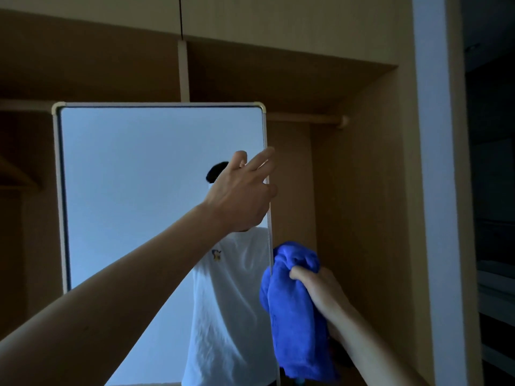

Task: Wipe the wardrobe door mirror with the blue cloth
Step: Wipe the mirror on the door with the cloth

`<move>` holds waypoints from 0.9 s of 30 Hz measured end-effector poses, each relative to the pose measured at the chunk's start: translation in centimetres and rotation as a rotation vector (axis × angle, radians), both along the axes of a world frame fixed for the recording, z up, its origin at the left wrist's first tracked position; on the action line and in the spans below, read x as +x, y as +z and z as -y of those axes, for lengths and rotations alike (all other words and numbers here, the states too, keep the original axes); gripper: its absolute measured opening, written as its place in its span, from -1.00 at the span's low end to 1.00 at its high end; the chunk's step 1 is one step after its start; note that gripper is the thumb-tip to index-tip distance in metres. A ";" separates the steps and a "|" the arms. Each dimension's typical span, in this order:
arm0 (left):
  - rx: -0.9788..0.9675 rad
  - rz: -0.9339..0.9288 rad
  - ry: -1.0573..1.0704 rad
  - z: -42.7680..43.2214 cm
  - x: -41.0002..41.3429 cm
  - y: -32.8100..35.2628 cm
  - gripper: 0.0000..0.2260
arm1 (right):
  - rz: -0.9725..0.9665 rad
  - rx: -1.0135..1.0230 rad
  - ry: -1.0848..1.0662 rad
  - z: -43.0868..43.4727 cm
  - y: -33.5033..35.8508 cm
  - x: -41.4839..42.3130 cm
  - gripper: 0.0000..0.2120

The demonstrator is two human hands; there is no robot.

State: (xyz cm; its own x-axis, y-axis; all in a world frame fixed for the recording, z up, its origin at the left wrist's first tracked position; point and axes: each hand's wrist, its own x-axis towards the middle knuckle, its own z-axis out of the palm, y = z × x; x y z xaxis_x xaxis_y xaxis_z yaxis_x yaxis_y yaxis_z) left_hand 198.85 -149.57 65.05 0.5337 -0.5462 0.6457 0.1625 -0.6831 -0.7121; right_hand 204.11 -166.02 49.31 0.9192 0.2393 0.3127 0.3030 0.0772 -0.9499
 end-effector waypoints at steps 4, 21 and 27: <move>-0.013 0.008 -0.017 -0.4 0.2 0.3 -0.74 | -0.017 0.008 -0.022 -0.3 0.2 0.0 -0.90; -0.284 0.082 -0.088 -2.3 0.8 4.0 -0.42 | 0.106 0.177 0.000 -1.6 14.3 0.1 -0.94; -0.390 0.153 -0.048 -2.7 0.5 5.2 -0.35 | 0.091 -0.019 -0.011 -0.7 12.0 1.1 -0.88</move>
